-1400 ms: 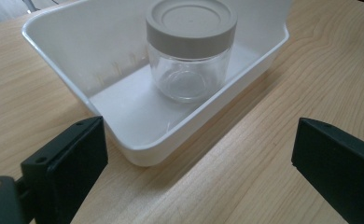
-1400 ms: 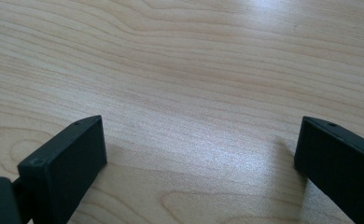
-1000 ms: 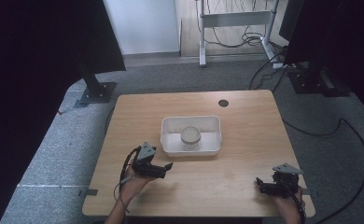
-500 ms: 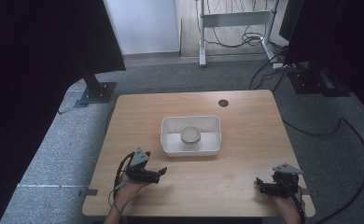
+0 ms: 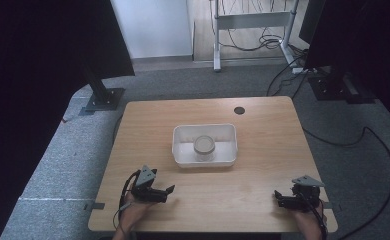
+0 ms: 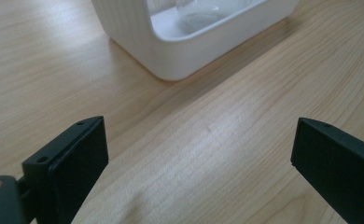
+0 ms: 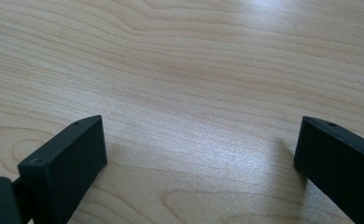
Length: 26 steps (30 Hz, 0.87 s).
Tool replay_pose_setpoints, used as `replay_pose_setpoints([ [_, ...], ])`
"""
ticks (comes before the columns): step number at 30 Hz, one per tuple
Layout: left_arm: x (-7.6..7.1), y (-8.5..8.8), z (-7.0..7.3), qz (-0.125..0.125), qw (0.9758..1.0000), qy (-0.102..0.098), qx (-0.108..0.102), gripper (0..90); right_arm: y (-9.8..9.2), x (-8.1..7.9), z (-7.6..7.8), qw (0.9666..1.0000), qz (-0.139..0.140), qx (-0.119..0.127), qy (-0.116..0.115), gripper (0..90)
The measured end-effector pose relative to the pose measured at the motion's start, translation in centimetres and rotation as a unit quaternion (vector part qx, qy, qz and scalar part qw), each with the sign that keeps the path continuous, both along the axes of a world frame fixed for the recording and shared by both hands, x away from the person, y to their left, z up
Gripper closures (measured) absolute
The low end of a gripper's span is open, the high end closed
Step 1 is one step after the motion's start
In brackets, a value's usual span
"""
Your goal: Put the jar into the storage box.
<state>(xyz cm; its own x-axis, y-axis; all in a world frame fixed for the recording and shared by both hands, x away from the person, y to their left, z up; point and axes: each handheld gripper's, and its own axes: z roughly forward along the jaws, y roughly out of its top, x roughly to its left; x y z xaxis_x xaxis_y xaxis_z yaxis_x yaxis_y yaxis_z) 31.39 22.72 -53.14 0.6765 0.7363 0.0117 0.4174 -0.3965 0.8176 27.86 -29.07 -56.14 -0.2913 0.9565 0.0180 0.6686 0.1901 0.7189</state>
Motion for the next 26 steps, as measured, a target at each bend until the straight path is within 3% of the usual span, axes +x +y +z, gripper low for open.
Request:
replay_pose_setpoints([
  [14,-0.7,0.3,-1.9,0.004,0.9996,0.022,0.02,4.0,0.0,0.0,0.0,1.0,-0.001,0.0,0.0,1.9],
  [26,-0.8,0.6,-2.1,0.007,0.9982,0.049,0.035,4.4,0.0,0.0,0.0,1.0,-0.001,0.0,0.0,1.8],
])
